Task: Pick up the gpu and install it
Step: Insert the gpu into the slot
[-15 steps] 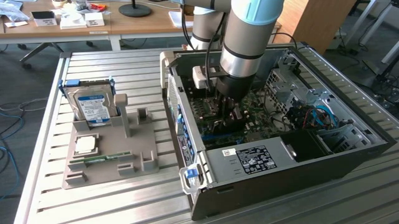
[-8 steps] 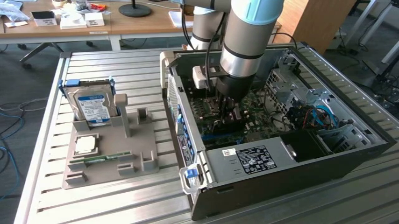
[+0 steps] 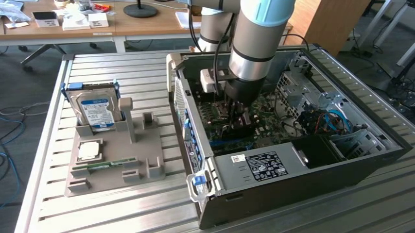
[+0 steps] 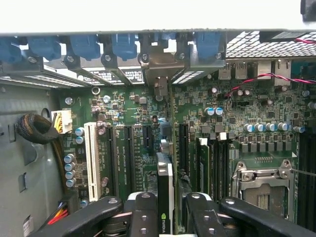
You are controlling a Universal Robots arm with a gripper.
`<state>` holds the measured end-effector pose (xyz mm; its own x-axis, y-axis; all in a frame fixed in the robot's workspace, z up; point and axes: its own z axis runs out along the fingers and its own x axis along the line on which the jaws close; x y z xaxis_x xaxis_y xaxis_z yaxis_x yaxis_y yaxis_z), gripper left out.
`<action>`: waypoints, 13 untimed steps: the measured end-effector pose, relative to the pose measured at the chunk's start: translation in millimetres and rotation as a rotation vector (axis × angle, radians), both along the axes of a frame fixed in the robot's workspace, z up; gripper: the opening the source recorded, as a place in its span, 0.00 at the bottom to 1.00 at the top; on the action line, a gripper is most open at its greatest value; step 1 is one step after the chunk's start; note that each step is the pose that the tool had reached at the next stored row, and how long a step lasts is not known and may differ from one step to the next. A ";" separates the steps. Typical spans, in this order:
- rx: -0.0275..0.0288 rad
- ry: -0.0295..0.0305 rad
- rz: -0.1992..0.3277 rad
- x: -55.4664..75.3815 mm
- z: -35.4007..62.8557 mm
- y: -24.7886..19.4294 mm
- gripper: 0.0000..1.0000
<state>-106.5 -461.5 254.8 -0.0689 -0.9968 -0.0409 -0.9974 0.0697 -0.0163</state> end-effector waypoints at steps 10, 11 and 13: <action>0.0007 -0.0004 0.000 -0.6 -2.1 -0.3 0.27; 0.0007 -0.0004 0.000 -0.6 -2.1 -0.3 0.27; 0.0007 -0.0004 0.000 -0.6 -2.1 -0.3 0.27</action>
